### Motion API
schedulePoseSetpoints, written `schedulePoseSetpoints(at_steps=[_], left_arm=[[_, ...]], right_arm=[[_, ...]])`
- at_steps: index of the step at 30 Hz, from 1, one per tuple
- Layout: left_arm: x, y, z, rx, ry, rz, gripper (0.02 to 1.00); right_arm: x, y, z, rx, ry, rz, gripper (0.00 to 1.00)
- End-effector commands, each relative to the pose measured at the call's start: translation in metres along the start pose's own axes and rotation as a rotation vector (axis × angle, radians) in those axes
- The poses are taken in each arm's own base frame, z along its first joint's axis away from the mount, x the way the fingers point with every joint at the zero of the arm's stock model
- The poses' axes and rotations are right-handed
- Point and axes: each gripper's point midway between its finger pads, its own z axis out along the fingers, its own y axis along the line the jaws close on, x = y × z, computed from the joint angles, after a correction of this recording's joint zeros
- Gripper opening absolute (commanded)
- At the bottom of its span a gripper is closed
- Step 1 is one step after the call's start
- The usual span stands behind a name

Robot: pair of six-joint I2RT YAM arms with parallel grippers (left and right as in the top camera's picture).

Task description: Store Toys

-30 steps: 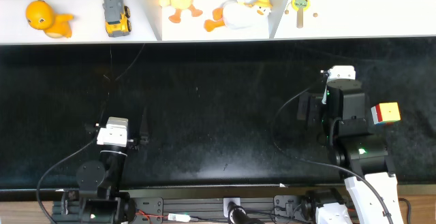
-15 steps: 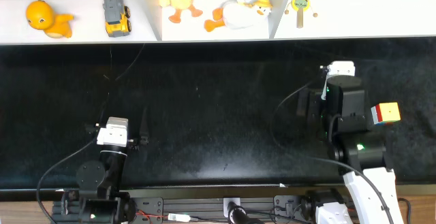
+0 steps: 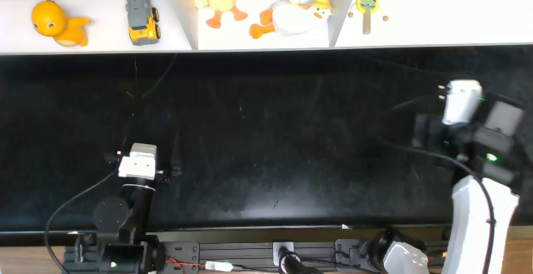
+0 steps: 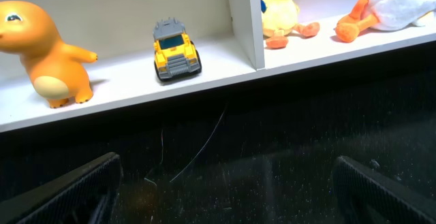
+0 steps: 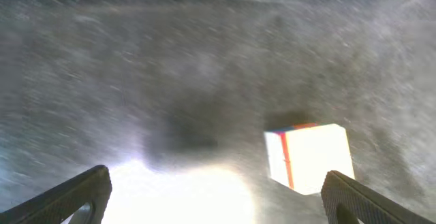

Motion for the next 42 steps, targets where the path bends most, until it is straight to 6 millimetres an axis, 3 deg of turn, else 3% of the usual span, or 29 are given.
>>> schedulePoseSetpoints(at_steps=[1, 15, 21, 32, 37, 42], left_arm=[[-0.002, -0.004, -0.001, 0.021, -0.012, -0.01, 0.996], [-0.002, -0.004, -0.001, 0.021, -0.012, -0.01, 0.996], [-0.002, -0.004, -0.001, 0.021, -0.012, -0.01, 0.993], [-0.002, -0.004, -0.001, 0.021, -0.012, -0.01, 0.996], [-0.002, -0.004, -0.001, 0.021, -0.012, -0.01, 0.996], [-0.002, -0.004, -0.001, 0.021, -0.012, -0.01, 0.996]], right_arm=[[0.013, -0.023, 0.001, -0.035, -0.024, -0.124, 0.996], [0.072, -0.098, 0.033, 0.043, 0.067, 0.028, 0.993], [0.08, -0.096, 0.053, -0.028, 0.066, 0.056, 0.996], [0.056, -0.091, 0.077, -0.057, -0.006, -0.013, 0.996], [0.055, -0.077, 0.09, -0.099, 0.017, -0.026, 0.993], [0.058, -0.076, 0.092, -0.093, 0.041, 0.019, 0.989]])
